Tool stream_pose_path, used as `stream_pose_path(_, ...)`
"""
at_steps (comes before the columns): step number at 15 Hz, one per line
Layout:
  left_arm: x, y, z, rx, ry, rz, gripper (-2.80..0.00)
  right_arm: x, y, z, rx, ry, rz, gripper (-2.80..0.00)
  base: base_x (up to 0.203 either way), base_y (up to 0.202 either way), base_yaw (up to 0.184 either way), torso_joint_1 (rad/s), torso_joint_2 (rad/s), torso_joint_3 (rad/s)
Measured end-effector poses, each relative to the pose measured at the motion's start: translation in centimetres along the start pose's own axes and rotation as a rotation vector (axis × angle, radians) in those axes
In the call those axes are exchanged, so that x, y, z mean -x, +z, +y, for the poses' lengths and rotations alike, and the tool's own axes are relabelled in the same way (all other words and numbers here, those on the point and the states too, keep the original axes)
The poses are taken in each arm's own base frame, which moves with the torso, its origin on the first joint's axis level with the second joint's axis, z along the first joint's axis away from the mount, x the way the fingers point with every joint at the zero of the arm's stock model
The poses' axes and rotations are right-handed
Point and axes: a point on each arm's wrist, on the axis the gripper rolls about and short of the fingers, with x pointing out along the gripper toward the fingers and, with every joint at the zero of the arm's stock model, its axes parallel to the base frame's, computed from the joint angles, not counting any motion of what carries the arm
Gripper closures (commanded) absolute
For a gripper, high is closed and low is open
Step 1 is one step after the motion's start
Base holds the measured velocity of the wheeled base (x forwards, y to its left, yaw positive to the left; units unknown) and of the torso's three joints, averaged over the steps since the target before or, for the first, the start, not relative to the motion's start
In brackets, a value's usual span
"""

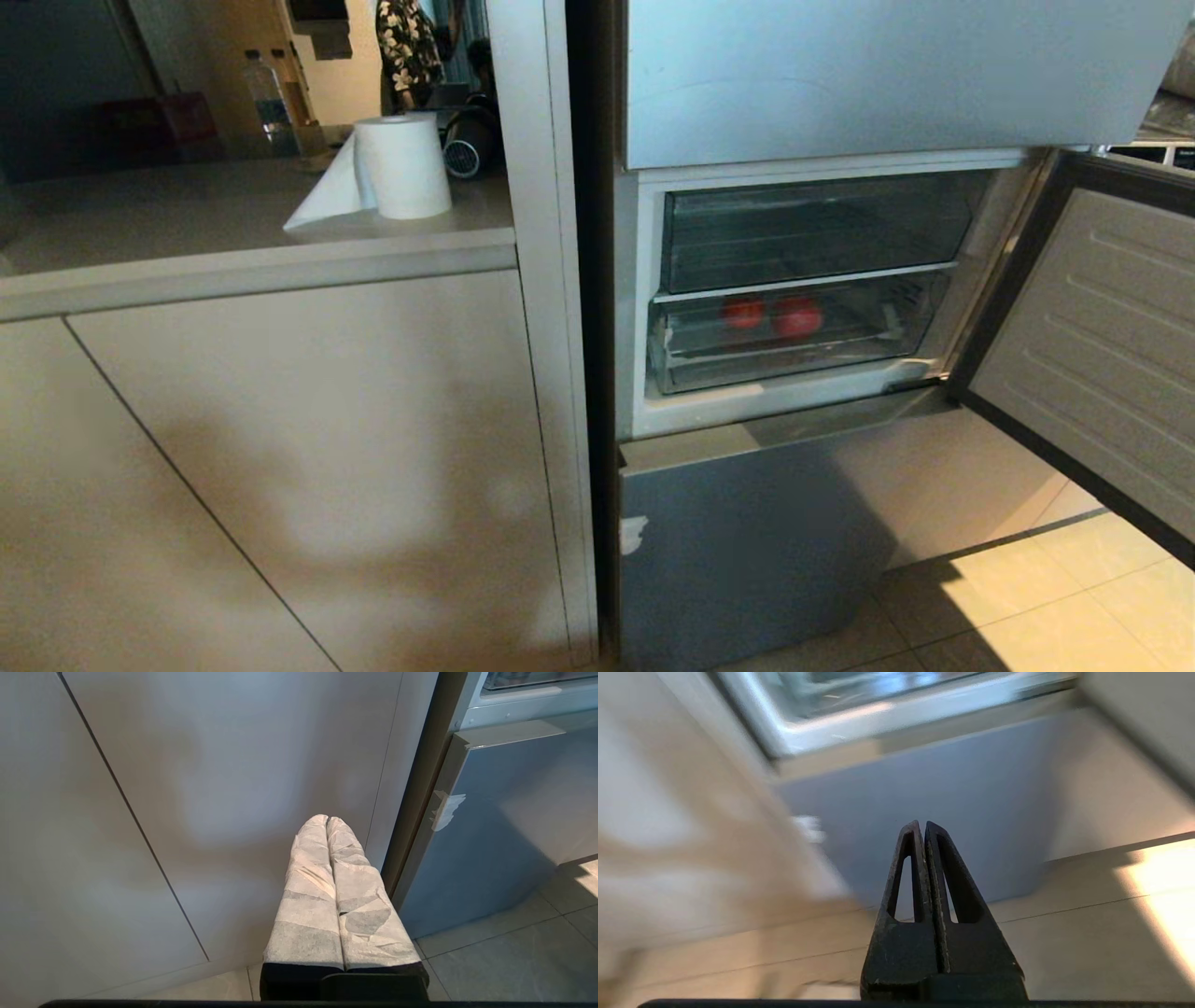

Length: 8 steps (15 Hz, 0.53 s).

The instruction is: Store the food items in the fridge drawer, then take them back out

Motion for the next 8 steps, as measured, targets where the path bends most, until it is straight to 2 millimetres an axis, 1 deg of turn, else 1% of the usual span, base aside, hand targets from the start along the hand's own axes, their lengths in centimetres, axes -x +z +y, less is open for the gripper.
stream_pose_path(1, 0.0, 0.0, 0.0, 0.000, 0.000, 0.000, 0.00, 0.8, -1.8, -0.4, 0.046, -0.029, -0.021, 0.00, 0.000, 0.000, 0.000, 0.000, 0.00, 0.000)
stream_pose_path(2, 0.0, 0.0, 0.0, 0.000, 0.000, 0.000, 0.00, 1.1, -3.3, -0.7, 0.084, -0.049, -0.030, 0.00, 0.000, 0.000, 0.000, 0.000, 0.00, 0.000)
stream_pose_path(4, 0.0, 0.0, 0.0, 0.000, 0.000, 0.000, 0.00, 1.2, -5.6, -1.1, 0.136, -0.070, -0.054, 0.00, 0.000, 0.000, 0.000, 0.000, 0.00, 0.000)
stream_pose_path(6, 0.0, 0.0, 0.0, 0.000, 0.000, 0.000, 0.00, 1.2, -6.8, -1.3, 0.170, -0.082, -0.051, 0.00, 0.000, 0.000, 0.000, 0.000, 0.00, 0.000)
stream_pose_path(8, 0.0, 0.0, 0.0, 0.000, 0.000, 0.000, 0.00, 1.1, -7.2, -1.4, 0.163, -0.115, -0.034, 0.00, 0.000, 0.000, 0.000, 0.000, 0.00, 0.000)
